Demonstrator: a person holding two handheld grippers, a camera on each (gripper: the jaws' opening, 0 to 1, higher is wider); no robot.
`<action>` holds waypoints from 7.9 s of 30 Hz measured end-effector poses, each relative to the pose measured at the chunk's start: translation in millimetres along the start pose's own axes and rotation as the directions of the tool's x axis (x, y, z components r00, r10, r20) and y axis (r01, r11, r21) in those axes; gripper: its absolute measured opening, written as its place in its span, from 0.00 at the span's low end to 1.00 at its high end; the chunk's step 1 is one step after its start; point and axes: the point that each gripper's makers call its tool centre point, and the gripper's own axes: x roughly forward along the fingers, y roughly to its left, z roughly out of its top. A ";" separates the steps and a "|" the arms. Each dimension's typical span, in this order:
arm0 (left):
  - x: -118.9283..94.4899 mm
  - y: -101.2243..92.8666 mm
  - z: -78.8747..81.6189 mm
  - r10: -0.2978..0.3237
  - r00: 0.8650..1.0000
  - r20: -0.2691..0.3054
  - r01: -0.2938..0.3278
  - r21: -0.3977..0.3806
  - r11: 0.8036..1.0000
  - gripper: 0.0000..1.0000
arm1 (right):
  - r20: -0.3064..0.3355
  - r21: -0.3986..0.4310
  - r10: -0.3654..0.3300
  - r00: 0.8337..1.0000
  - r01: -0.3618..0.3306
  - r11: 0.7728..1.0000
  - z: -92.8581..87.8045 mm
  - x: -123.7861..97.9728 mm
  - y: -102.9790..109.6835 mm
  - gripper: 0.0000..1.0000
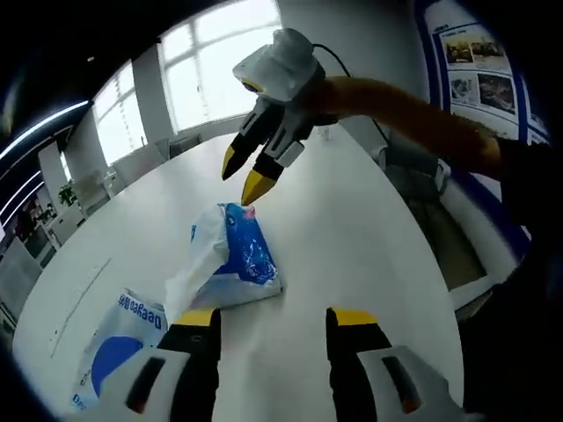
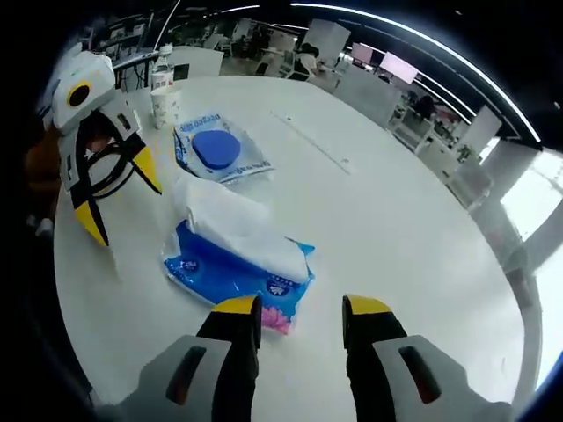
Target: Arrange the tabletop items into an orderly group along one side of the table until the central work area is clear of visible clutter.
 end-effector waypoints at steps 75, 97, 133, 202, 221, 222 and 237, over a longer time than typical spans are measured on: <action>21.7 39.6 25.8 0.070 0.983 0.168 -0.025 -0.258 0.966 0.02 | 0.115 0.231 0.054 0.992 -0.079 0.970 -6.4 -0.2 -11.0 0.00; 11.6 85.8 32.9 0.103 0.972 0.209 -0.043 -0.275 0.961 0.02 | 0.242 0.306 -0.042 0.969 -0.035 0.951 11.6 -10.9 -12.6 0.00; 42.0 46.4 -3.7 0.097 0.989 0.114 -0.065 -0.258 0.964 0.04 | 0.169 0.338 -0.041 0.985 -0.019 0.941 -23.5 21.1 6.1 0.01; -39.6 94.0 -30.0 0.299 0.953 0.052 -0.276 -0.256 0.926 0.99 | 0.181 0.186 -0.146 0.973 0.112 0.976 32.2 7.7 17.3 0.99; -82.1 109.6 -72.1 0.357 0.934 0.020 -0.325 -0.369 0.871 0.91 | 0.229 0.128 -0.038 0.973 0.008 0.992 80.6 29.2 51.3 0.82; -83.1 109.4 -73.3 0.357 0.934 0.020 -0.325 -0.369 0.871 0.91 | 0.232 0.127 -0.032 0.972 0.002 0.992 81.8 29.3 54.9 0.80; -94.2 120.3 -96.6 0.387 0.921 -0.040 -0.369 -0.406 0.836 0.84 | 0.227 0.075 0.058 0.972 -0.077 0.994 97.6 41.9 89.8 0.69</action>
